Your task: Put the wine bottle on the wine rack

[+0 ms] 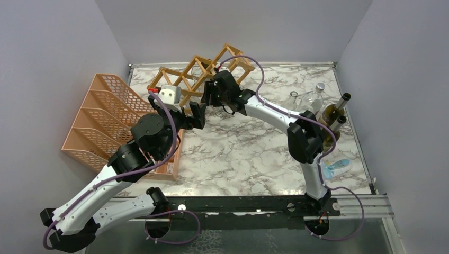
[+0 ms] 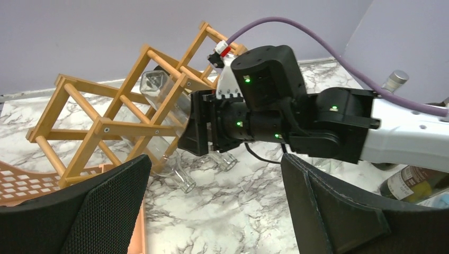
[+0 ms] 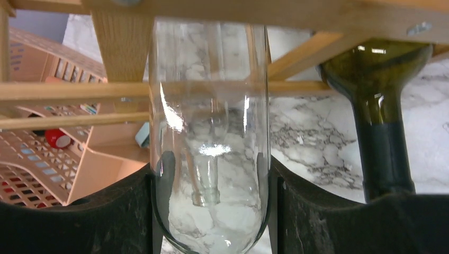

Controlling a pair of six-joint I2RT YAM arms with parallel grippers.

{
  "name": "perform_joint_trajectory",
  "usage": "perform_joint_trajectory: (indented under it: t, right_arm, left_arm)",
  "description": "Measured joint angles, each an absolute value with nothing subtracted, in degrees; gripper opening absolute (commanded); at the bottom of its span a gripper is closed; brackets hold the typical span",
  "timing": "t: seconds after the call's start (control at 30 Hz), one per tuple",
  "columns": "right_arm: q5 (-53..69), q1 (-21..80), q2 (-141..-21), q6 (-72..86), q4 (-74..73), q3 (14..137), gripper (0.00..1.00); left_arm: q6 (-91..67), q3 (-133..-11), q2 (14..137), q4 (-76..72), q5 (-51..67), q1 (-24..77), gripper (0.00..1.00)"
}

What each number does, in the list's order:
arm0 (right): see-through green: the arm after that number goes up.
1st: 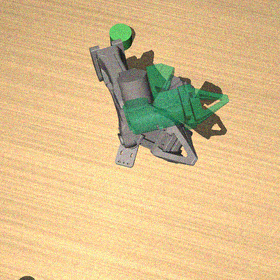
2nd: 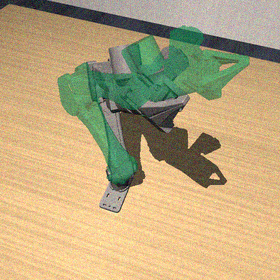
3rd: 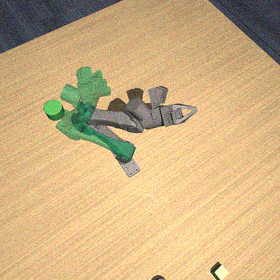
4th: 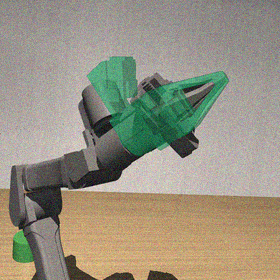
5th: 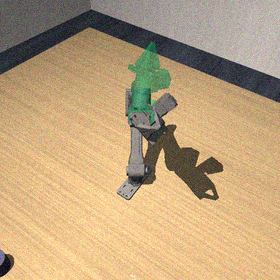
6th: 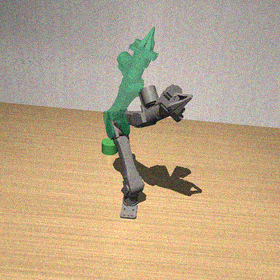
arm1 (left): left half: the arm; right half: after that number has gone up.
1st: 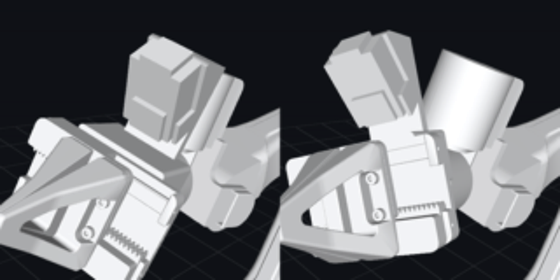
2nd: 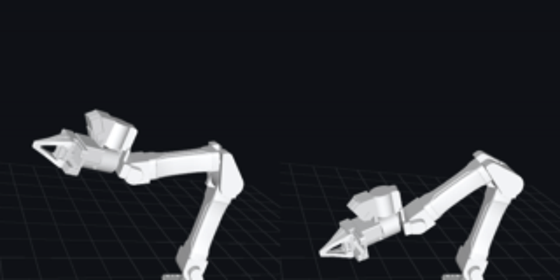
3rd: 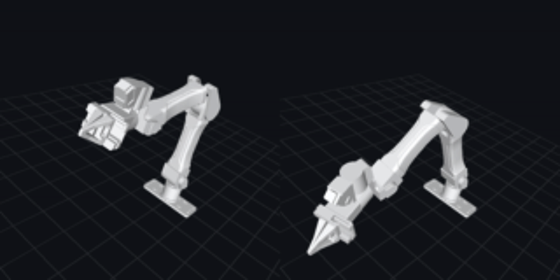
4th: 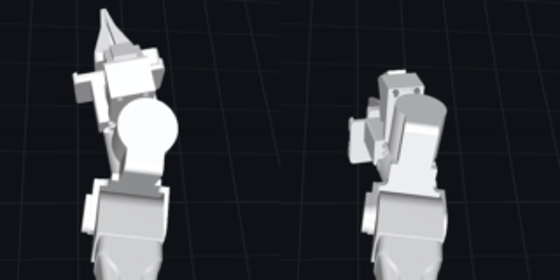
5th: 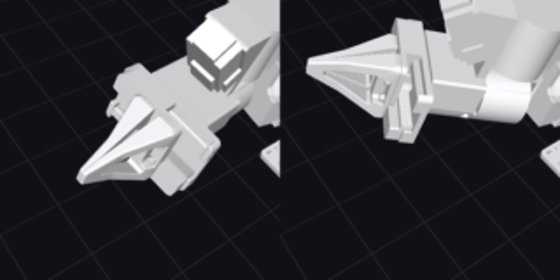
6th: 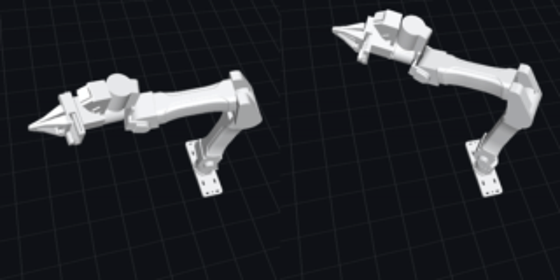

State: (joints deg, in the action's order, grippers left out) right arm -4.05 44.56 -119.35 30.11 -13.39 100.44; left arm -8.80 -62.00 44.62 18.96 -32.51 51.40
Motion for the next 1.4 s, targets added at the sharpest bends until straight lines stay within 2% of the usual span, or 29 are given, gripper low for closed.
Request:
perform_joint_trajectory:
  t: [0.1,0.17,0.4,0.63,0.73,1.0,1.4]
  right_arm:
    - [-4.12,44.12,-122.13,29.63,-13.63,104.22,0.20]
    - [-4.29,43.92,-123.44,28.69,-13.54,105.95,0.25]
    - [-5.08,43.86,-125.05,24.21,-13.85,108.25,0.31]
    - [-5.28,43.31,-129.23,21.04,-16.51,115.04,0.50]
    - [-5.30,43.27,-130.61,20.38,-17.80,117.36,0.54]
    - [-5.28,43.11,-130.76,19.38,-17.61,117.25,0.71]
    - [-5.32,42.78,-129.36,17.69,-16.29,114.93,0.85]
  left_arm:
    - [-8.21,-63.86,45.08,19.88,-31.83,51.40,0.99]
    - [-7.90,-64.51,45.06,19.97,-31.38,51.40,0.99]
    - [-7.81,-64.82,44.84,21.28,-30.33,51.40,0.99]
    - [-7.68,-64.82,44.80,22.92,-29.78,51.40,0.99]
    - [-7.68,-64.82,44.64,22.92,-29.61,51.40,0.99]
    - [-7.64,-64.82,44.47,22.92,-29.50,51.40,0.99]
    - [-7.46,-64.79,44.84,22.94,-29.32,51.40,0.99]
